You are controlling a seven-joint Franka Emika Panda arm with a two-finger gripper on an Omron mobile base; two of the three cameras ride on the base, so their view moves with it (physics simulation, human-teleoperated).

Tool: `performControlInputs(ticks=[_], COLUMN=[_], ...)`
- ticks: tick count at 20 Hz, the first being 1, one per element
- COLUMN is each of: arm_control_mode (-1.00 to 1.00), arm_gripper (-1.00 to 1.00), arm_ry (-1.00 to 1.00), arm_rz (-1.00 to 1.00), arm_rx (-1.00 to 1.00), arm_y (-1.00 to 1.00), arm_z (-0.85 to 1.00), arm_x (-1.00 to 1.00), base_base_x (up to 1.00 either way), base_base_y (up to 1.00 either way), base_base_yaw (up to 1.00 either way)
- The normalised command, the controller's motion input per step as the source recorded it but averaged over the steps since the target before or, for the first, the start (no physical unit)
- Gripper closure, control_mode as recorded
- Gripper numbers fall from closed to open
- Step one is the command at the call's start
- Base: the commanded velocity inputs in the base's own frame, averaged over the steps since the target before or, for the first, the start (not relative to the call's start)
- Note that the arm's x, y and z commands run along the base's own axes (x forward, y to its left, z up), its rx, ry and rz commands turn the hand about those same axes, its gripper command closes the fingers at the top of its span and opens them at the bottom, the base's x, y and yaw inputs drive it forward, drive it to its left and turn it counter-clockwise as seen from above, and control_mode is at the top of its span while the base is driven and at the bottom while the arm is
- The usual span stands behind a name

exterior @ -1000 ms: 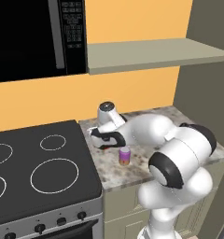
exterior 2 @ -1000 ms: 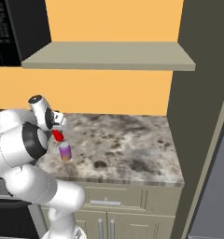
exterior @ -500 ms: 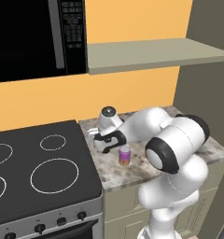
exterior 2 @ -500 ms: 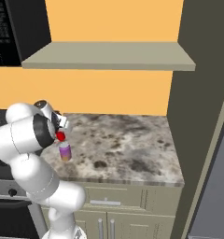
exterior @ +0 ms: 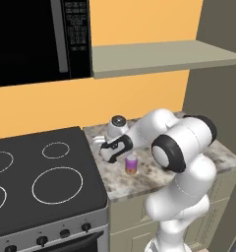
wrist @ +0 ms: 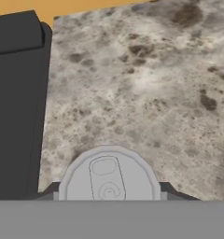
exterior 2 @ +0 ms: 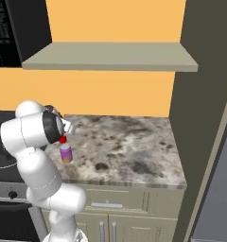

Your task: Four empty soda cans are scattered around the kitchen. Gather all the cans and cluster them next to the stove for recycling.

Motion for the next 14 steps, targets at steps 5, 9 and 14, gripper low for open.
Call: performControlInputs(ticks=[5,9,14], arm_control_mode=[-1.00,-1.00,-1.00], arm_gripper=[1.00,1.00,-1.00], arm_ry=[0.00,0.00,0.00], arm_rz=[0.00,0.00,0.00], arm_rx=[0.05,0.06,0.00], arm_y=[0.00,0.00,0.07], arm_z=[-0.14,-0.17,-0.26], arm_x=[0.15,0.07,0.01], base_base_x=[0.00,0.00,0.00], base_base_y=[0.00,0.00,0.00], base_base_yaw=[0.00,0.00,0.00])
